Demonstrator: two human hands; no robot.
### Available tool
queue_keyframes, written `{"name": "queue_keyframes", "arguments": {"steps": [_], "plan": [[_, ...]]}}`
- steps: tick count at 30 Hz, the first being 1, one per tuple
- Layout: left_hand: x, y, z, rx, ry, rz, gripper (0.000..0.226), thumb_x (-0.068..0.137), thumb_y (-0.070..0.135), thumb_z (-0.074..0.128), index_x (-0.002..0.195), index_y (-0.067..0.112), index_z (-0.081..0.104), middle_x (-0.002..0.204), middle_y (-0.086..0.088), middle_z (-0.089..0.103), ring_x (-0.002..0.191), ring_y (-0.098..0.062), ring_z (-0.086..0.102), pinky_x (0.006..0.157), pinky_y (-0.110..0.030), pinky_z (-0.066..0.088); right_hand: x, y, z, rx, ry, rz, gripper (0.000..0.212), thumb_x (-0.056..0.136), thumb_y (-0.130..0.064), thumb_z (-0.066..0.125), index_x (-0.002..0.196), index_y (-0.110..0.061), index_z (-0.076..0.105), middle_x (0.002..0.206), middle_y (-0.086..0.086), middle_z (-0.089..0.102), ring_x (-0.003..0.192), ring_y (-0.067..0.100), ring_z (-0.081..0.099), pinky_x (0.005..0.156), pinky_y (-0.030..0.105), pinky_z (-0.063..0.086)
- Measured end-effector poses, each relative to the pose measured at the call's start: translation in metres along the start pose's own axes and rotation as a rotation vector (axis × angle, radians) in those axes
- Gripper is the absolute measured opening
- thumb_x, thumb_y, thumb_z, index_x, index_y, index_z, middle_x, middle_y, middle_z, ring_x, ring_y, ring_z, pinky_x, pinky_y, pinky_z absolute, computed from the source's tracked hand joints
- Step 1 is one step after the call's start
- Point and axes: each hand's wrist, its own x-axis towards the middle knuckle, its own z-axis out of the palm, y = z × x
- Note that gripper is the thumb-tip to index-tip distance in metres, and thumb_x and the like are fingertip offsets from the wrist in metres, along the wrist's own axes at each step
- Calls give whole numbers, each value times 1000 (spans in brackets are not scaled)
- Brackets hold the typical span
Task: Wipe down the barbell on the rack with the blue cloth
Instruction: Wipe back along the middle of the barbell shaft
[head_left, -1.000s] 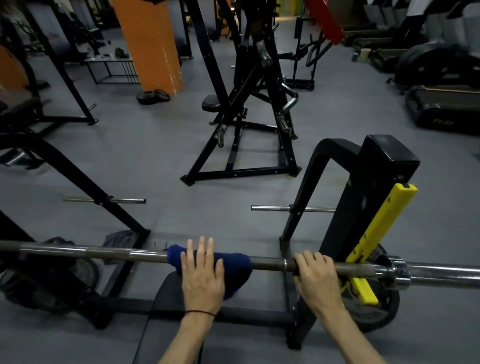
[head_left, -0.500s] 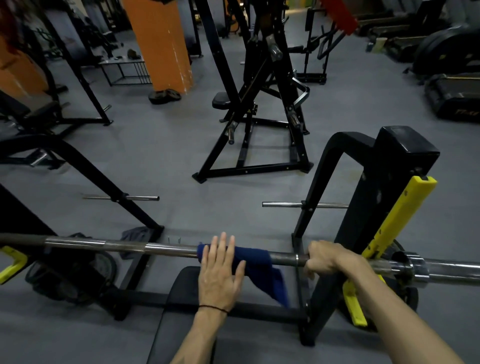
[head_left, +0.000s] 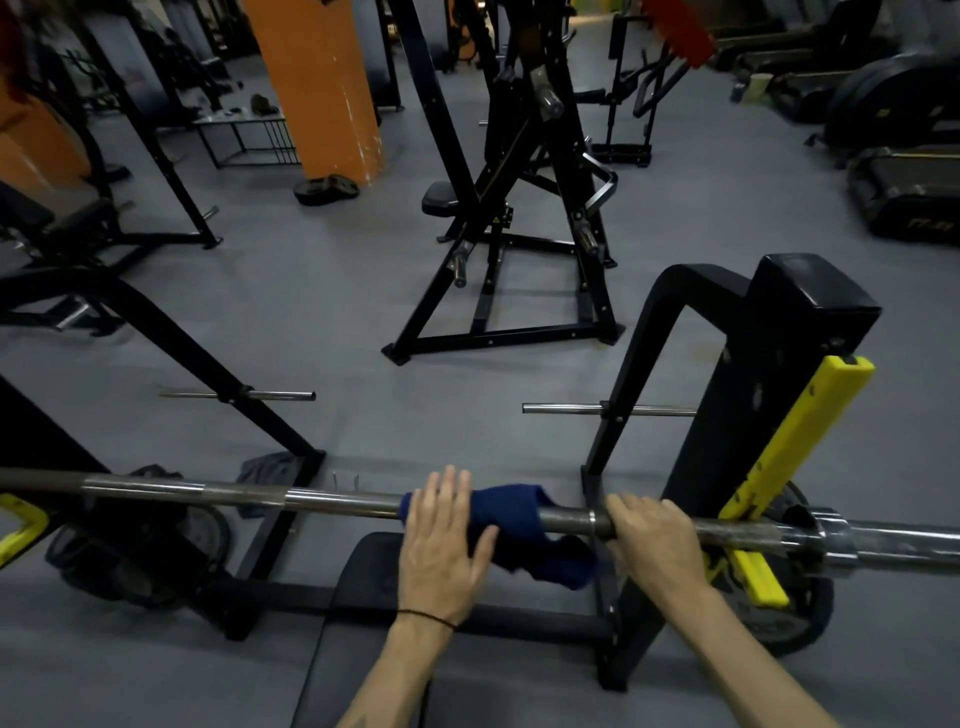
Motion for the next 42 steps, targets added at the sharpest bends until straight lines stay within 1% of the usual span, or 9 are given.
{"name": "queue_keyframes", "arguments": {"steps": [4,8,11,16,21,24,28,37,42], "plan": [[9,30,4,-42,-8,-202,74,103,59,30,152,4,41,160,-17,35,151,-40,24,125,-53,8,12,-5,-10,-52,-153,26,33,58,-35,89,70,-17,63,62,3,65,52,29,65,47,37,52],[7,95,19,2,-111,149,76,99,62,37,157,14,34,165,-14,25,151,-39,23,121,-56,10,33,2,-31,38,-450,65,27,82,-41,59,93,-19,70,97,5,73,95,29,71,76,33,50],[1,94,17,30,-116,262,74,97,60,43,159,21,29,166,-12,23,152,-35,24,123,-52,11,53,10,-41,248,-755,103,24,69,-40,69,69,-16,63,77,-1,69,79,24,69,69,31,51],[1,2,-5,70,-78,37,70,103,59,30,156,14,37,162,-13,33,149,-33,32,124,-46,14,62,14,-45,366,-922,160,19,64,-34,72,67,-15,70,66,-1,73,57,13,65,57,25,51],[12,27,-5,34,-83,-206,78,101,64,24,147,6,49,154,-16,46,143,-40,40,121,-60,17,41,4,-35,162,-582,69,22,76,-42,63,86,-22,67,82,-2,68,81,23,68,68,30,49],[14,91,9,-5,-100,-29,75,101,64,24,148,11,49,151,-12,49,137,-37,48,118,-61,19,12,-3,-16,88,-152,17,31,68,-36,79,90,-23,63,86,-1,64,79,27,66,67,37,50],[6,81,13,-10,-95,234,67,100,56,41,156,21,36,158,-7,40,144,-28,41,123,-49,15,-12,2,2,72,48,-3,39,58,-23,87,89,-16,64,85,5,56,74,28,54,63,41,44],[6,-1,-4,31,-27,-177,77,101,64,29,146,3,47,144,-16,53,138,-40,44,123,-57,14,8,6,-8,23,-86,-3,49,41,-35,98,62,-16,58,49,2,56,38,26,56,37,31,45],[7,115,22,10,-112,136,83,92,71,40,151,12,42,152,-11,46,143,-34,38,120,-59,13,27,6,-36,3,-391,57,36,89,-49,54,103,-20,70,106,6,73,102,29,70,82,35,52]]}}
